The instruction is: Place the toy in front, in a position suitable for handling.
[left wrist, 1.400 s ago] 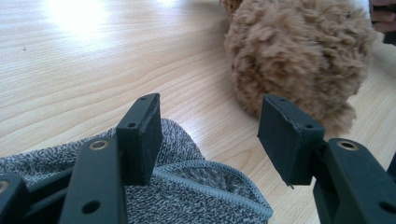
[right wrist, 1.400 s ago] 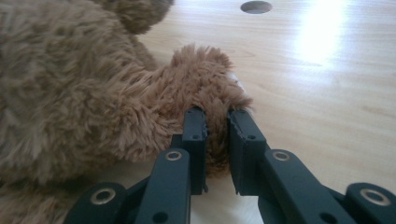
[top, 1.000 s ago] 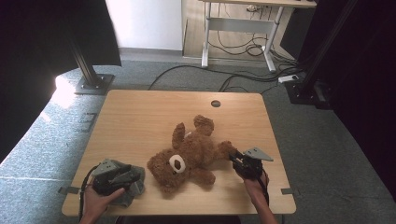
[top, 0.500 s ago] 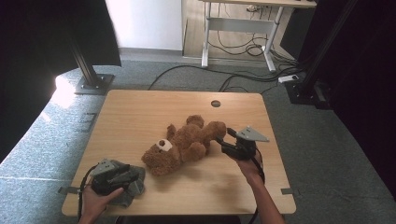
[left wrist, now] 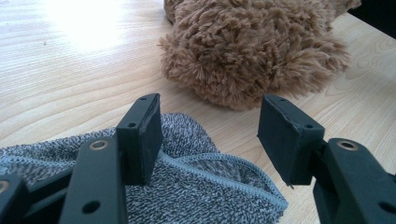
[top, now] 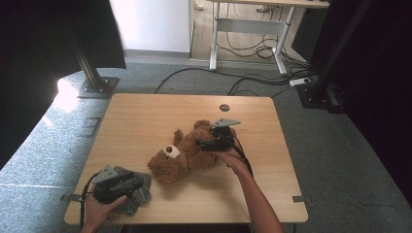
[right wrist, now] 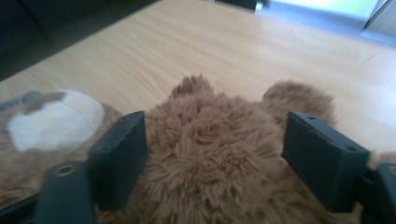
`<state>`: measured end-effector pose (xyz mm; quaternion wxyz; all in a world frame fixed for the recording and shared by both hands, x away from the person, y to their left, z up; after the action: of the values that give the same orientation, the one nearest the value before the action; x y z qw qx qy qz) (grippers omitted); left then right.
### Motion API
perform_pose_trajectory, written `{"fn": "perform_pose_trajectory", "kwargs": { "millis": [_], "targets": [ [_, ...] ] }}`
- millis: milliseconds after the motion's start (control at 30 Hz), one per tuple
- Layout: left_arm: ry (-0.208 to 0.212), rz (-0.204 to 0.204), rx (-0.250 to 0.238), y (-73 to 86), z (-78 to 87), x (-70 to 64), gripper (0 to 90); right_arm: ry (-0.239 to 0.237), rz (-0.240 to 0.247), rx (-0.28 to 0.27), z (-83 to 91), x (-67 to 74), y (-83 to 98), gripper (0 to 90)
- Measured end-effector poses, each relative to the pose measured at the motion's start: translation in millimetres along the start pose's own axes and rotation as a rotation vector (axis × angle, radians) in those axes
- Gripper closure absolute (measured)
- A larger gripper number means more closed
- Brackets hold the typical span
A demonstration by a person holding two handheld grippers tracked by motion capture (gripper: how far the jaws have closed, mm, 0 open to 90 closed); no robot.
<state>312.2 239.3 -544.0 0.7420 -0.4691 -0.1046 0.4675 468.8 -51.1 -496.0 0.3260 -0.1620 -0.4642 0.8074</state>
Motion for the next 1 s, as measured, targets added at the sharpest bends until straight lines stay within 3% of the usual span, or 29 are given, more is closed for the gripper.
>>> {"fn": "perform_pose_trajectory", "kwargs": {
  "millis": [100,333,533,767,1000],
  "targets": [
    [0.001,0.0,0.001,0.3,0.5,0.7,39.4,-0.033,-0.027,0.065,-12.8,0.1,10.2,14.0],
    [-0.002,0.005,-0.003,0.8,2.0,1.8,39.4,-0.058,-0.032,0.121,-18.1,0.9,25.5,12.4],
    [-0.003,0.003,0.001,1.1,1.2,1.6,39.3,-0.05,-0.006,0.154,-19.1,4.8,33.6,25.6],
    [-0.005,0.002,0.0,1.2,1.0,2.8,39.3,0.046,-0.007,0.132,-22.9,7.8,33.6,41.0],
    [-0.004,0.001,0.002,1.3,0.6,3.4,39.3,0.244,-0.102,0.079,-23.1,-7.3,34.5,43.4]
  ]
}}
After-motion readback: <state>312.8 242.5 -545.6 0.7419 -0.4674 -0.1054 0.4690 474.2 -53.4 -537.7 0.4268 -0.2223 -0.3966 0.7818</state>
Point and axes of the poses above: each handheld gripper's, and its own axes: z roughly backward along the jaws, y roughly out of its underside, x roughly to its left, the point moved 7 cm from there along -z, roughly forward along the jaws, and after that the axes turned 6 degrees about z, right-handed, at the moved point
